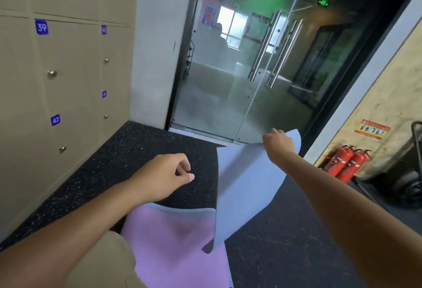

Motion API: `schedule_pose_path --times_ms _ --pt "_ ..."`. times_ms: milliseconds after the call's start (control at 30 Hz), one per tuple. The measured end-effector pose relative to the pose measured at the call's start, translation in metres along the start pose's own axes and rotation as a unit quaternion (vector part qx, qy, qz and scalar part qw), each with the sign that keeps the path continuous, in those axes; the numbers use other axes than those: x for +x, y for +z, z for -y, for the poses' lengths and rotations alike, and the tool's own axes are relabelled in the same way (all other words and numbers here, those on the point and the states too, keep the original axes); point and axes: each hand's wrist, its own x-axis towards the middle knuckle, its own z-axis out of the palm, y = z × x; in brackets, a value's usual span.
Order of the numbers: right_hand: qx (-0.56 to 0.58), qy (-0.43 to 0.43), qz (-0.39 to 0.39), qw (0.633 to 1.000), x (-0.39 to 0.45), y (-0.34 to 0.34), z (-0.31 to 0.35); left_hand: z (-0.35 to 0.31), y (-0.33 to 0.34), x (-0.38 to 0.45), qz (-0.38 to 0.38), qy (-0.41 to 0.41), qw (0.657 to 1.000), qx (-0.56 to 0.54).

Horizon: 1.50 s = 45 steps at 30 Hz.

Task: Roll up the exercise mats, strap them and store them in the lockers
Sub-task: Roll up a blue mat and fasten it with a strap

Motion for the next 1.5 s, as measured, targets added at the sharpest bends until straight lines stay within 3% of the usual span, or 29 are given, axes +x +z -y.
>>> schedule_pose_path --times_ms 100,267,433,633,767,900,1000,1200,1500 --pt "0.037 -0.046 -0.087 0.994 0.006 -0.008 0.007 -0.01 -0.006 0.005 -0.03 0.029 0.999 0.024" --pt "0.085 -0.157 -0.243 0.953 0.004 -0.017 0.051 -0.014 -0.027 0.004 -0.067 0.028 0.993 0.094" --pt "0.176 -0.226 -0.292 0.912 -0.02 -0.035 0.113 -0.006 -0.051 -0.003 -0.145 0.035 0.97 0.19" --pt "0.259 -0.314 -0.348 0.845 -0.067 -0.069 0.172 0.023 -0.086 -0.027 -0.173 0.116 0.946 0.249" --pt "0.356 -0.341 -0.282 0.823 -0.11 -0.093 0.193 0.04 -0.108 -0.056 -0.162 0.136 0.929 0.304" --pt "0.576 -0.337 -0.086 0.74 -0.153 -0.102 0.202 0.046 -0.114 -0.102 -0.172 0.136 0.933 0.287" --pt "0.605 -0.348 -0.003 0.716 -0.178 -0.092 0.198 0.06 -0.107 -0.145 -0.17 0.109 0.943 0.263" --pt "0.556 -0.385 0.011 0.737 -0.213 -0.053 0.176 0.077 -0.077 -0.217 -0.171 0.046 0.966 0.19" --pt "0.588 -0.407 0.014 0.699 -0.286 -0.03 0.181 0.065 -0.046 -0.298 -0.194 -0.013 0.964 0.18"
